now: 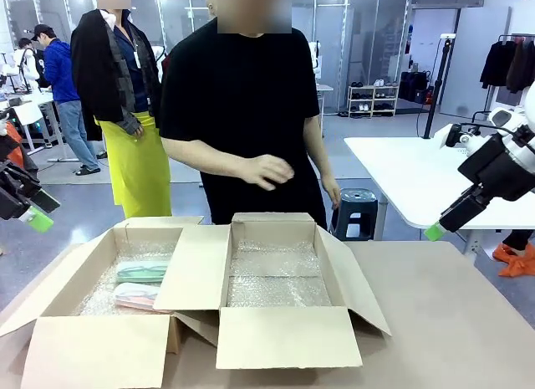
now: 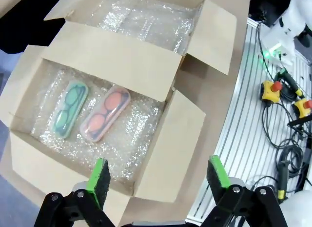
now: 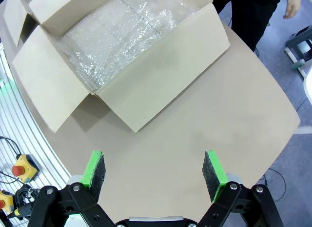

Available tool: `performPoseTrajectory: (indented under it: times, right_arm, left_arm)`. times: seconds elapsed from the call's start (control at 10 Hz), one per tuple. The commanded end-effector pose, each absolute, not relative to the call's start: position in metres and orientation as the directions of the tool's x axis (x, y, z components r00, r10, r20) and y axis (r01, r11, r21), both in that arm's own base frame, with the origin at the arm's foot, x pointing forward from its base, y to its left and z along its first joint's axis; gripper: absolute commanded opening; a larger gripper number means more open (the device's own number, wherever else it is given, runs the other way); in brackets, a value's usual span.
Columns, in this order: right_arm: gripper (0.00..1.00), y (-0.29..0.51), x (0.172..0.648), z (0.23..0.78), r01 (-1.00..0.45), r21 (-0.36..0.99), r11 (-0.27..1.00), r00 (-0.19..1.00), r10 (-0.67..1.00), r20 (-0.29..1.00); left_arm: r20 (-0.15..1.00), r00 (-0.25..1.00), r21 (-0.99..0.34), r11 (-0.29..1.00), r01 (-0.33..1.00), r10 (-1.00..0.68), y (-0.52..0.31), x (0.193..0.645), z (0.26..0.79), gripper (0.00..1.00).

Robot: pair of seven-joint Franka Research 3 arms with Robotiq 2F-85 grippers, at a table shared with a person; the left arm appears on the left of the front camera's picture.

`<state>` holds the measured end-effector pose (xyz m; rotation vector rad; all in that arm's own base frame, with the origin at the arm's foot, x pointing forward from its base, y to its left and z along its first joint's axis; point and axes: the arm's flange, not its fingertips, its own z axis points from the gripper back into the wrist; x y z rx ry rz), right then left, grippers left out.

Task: Pack the glasses set securely to prepare it for shipping.
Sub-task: Position the Package Box on the left side of the table.

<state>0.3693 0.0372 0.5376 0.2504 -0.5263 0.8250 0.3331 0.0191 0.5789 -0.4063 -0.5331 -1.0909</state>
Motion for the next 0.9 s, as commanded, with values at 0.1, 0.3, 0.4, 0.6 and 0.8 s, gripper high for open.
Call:
performPoseTrajectory:
  times: [0.1, 0.3, 0.4, 0.6, 0.8]
  right_arm:
    - [1.0, 0.0411, 0.3692, 0.5406, -0.738, 0.009, 0.675, 0.579, 0.625, 0.523]
    - [1.0, 0.0411, 0.3692, 0.5406, -0.738, 0.009, 0.675, 0.579, 0.625, 0.523]
    - [1.0, 0.0411, 0.3692, 0.5406, -0.738, 0.009, 0.675, 0.579, 0.625, 0.523]
    - [1.0, 0.0411, 0.3692, 0.5406, -0.738, 0.009, 0.675, 0.579, 0.625, 0.523]
    - [1.0, 0.0411, 0.3692, 0.5406, -0.738, 0.009, 0.675, 0.579, 0.625, 0.523]
  left_arm:
    - [0.574, 0.373, -0.052, 0.423, 0.905, -0.728, 0.0202, 0.3322, 0.5811, 1.0]
    - [0.574, 0.373, -0.052, 0.423, 0.905, -0.728, 0.0202, 0.3322, 0.5811, 1.0]
    - [0.574, 0.373, -0.052, 0.423, 0.905, -0.728, 0.0202, 0.3322, 0.5811, 1.0]
    - [0.574, 0.373, -0.052, 0.423, 0.905, -0.728, 0.0202, 0.3322, 0.5811, 1.0]
    - [0.574, 0.373, -0.052, 0.423, 0.905, -0.728, 0.0202, 0.3322, 0.5811, 1.0]
